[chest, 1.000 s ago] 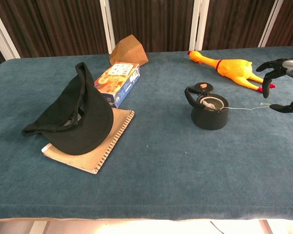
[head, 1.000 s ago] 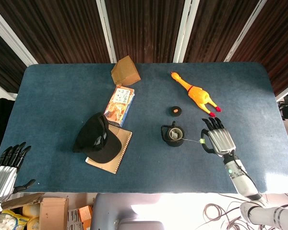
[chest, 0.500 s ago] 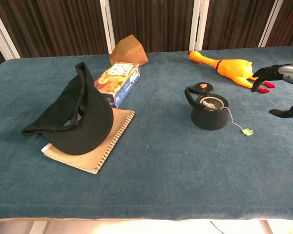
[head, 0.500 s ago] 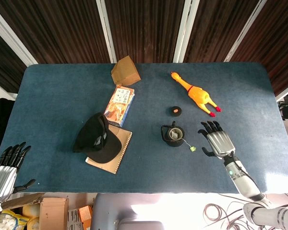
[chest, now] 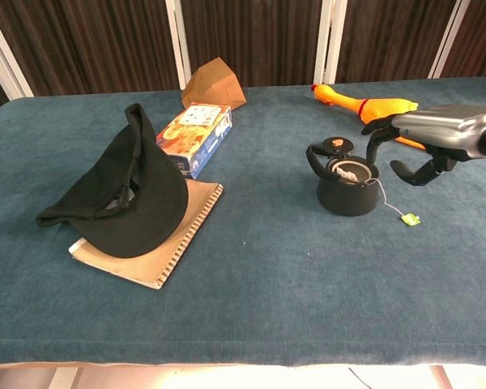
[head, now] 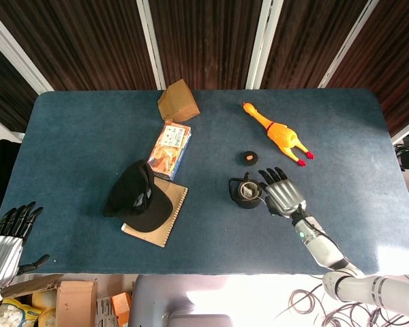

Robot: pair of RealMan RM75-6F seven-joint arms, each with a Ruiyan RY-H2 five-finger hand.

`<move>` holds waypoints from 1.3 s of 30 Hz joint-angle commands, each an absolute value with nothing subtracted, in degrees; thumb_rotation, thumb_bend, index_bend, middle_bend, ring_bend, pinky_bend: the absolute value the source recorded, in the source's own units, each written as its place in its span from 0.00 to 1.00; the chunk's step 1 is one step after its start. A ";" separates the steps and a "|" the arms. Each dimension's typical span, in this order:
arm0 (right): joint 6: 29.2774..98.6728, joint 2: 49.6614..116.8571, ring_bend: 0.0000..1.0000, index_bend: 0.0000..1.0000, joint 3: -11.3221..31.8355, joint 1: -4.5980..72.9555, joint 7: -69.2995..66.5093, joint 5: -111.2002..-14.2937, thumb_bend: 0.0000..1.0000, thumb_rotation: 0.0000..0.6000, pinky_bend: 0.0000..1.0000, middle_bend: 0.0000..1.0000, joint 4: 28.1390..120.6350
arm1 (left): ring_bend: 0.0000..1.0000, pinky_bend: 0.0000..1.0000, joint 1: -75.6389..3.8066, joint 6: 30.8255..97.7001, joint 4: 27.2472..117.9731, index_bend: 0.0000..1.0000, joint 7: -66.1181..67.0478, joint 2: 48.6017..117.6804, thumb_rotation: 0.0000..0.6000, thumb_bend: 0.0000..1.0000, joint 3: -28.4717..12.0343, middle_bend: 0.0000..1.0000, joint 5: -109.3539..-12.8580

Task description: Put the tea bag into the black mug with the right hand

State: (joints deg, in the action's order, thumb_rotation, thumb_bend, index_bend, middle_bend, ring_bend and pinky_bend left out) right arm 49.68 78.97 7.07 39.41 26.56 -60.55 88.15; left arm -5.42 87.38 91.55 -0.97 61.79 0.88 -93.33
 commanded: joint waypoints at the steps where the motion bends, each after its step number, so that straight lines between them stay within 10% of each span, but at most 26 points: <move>1: 48.93 80.05 0.00 0.35 7.14 40.38 27.50 -59.31 0.65 1.00 0.00 0.04 87.44 | 0.00 0.07 -5.32 87.55 91.55 0.00 -1.07 61.75 1.00 0.03 0.87 0.00 -93.34; 28: 49.27 84.10 0.00 0.34 5.44 43.04 29.44 -57.02 0.65 1.00 0.00 0.04 84.79 | 0.00 0.07 -5.00 88.20 91.58 0.00 -1.72 61.50 1.00 0.03 0.81 0.00 -93.57; 39: 59.98 76.51 0.00 0.31 3.81 36.37 21.29 -67.50 0.65 1.00 0.00 0.04 91.94 | 0.00 0.07 -4.93 88.17 91.69 0.00 -1.80 61.40 1.00 0.03 0.88 0.00 -93.63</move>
